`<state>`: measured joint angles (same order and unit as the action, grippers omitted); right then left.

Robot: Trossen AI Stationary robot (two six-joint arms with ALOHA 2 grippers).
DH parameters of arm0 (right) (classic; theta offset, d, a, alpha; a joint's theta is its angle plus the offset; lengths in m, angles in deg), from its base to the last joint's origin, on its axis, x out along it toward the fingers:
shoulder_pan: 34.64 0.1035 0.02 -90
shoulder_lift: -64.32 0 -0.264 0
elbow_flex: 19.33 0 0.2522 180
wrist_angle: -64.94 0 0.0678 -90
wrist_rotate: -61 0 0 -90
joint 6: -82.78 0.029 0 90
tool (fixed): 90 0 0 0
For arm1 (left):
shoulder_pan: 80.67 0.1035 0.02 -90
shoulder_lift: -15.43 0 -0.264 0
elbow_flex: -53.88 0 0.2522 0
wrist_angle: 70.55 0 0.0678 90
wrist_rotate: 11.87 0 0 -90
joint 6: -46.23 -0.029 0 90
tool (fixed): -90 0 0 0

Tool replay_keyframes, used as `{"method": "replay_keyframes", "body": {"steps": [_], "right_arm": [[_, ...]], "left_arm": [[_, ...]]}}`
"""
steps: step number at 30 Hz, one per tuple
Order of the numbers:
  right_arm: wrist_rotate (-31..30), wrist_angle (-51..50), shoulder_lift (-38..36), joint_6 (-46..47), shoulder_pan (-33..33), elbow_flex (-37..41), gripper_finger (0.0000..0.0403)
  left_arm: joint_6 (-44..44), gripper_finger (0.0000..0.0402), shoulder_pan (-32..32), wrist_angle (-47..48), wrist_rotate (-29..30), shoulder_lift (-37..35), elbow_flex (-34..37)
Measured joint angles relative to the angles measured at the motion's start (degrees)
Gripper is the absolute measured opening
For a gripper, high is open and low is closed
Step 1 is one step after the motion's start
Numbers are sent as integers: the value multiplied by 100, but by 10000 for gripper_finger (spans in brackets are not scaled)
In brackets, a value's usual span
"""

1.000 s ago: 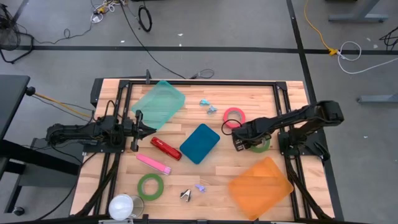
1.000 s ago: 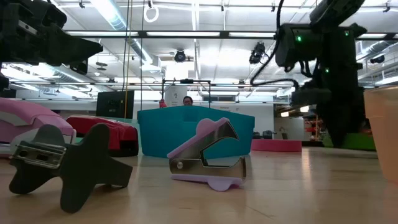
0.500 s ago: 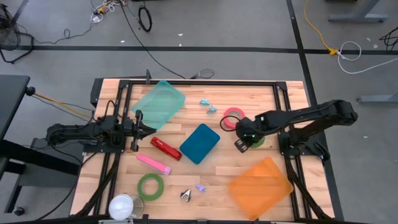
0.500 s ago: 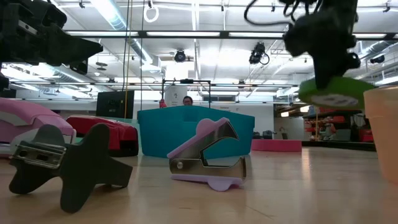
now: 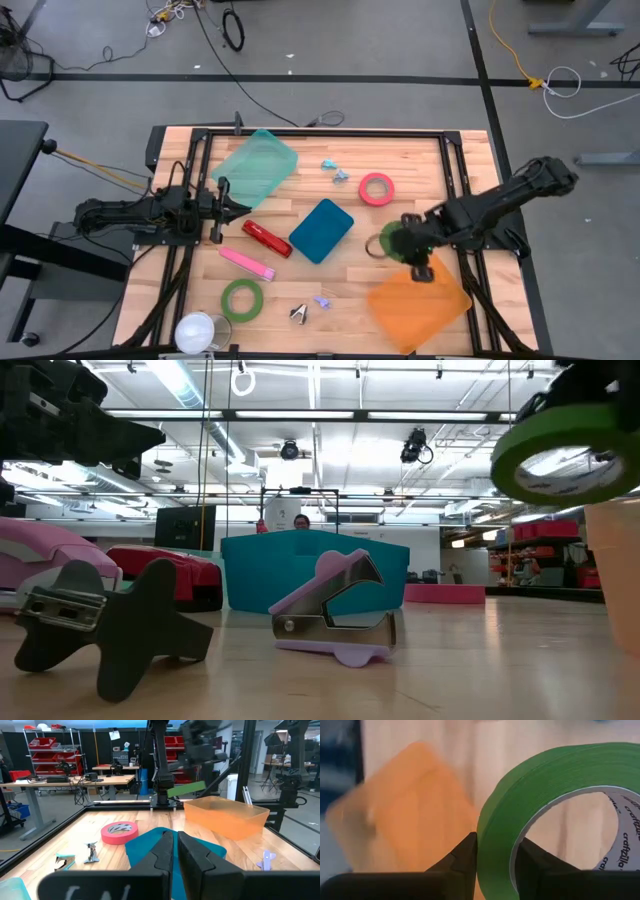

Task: Pick and place Stapler, Stapler remover, tape
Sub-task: Put the right green tape into the orange bin

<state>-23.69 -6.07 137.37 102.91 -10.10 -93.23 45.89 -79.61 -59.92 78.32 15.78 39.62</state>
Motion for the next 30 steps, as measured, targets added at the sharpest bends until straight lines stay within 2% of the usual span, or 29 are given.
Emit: {"method": "replay_keyframes", "body": {"steps": [8, 12, 17, 30], "right_arm": [[119, 170, 0, -2061, 1224, 0, 100], [116, 184, 0, -2701, 1666, 0, 100], [-219, 317, 82, -2873, 2013, 0, 100], [-334, 949, 565, -3087, 2520, 400, 100]], "left_arm": [[0, 30, 0, -1, -2, 1, 1], [0, 30, 0, -1, -2, 1, 1], [0, 30, 0, 0, 1, 1, 0], [0, 30, 0, -1, -1, 1, 1]]}}
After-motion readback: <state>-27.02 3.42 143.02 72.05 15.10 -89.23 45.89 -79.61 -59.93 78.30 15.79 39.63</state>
